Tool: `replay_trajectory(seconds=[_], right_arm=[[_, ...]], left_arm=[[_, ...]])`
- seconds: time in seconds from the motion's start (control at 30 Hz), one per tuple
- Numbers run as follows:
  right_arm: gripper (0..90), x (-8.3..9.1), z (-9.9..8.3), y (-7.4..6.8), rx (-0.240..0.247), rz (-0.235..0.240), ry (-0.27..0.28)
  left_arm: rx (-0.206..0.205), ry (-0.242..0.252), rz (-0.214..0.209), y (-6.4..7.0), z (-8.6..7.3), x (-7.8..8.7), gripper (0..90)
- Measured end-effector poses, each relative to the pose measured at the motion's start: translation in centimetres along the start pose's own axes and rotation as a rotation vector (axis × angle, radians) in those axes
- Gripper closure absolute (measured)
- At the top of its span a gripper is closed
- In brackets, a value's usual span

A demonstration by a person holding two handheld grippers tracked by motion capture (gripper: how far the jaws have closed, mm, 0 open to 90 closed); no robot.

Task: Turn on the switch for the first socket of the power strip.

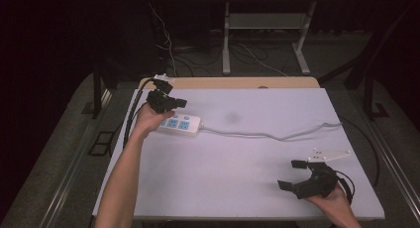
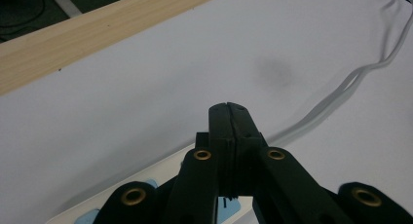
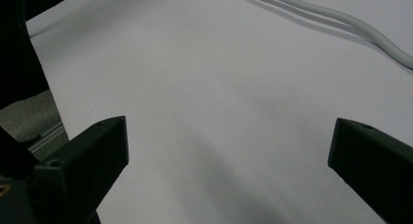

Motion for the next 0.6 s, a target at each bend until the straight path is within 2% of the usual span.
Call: replay_trajectory(seconds=[0.1,0.27,0.6], right_arm=[[0.8,0.0,0.0,0.0,0.001,0.000,-0.002],[0.8,0.0,0.0,0.0,0.003,-0.002,-0.004],[0.8,0.1,-0.1,0.0,0.006,-0.002,-0.005]], left_arm=[[-0.001,-0.010,-0.001,-0.2,-0.2,-0.3,88.9],[0.020,-0.022,-0.012,-0.4,-0.6,-1.2,89.0],[0.018,-0.051,-0.018,-0.5,-1.3,-2.5,89.0]])
Point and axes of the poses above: each handheld gripper's, and its own axes: x roughly backward along the jaws, z roughly out of its top, y roughly to its right, the point moved 9 cm from there along -x, roughly forward along the jaws
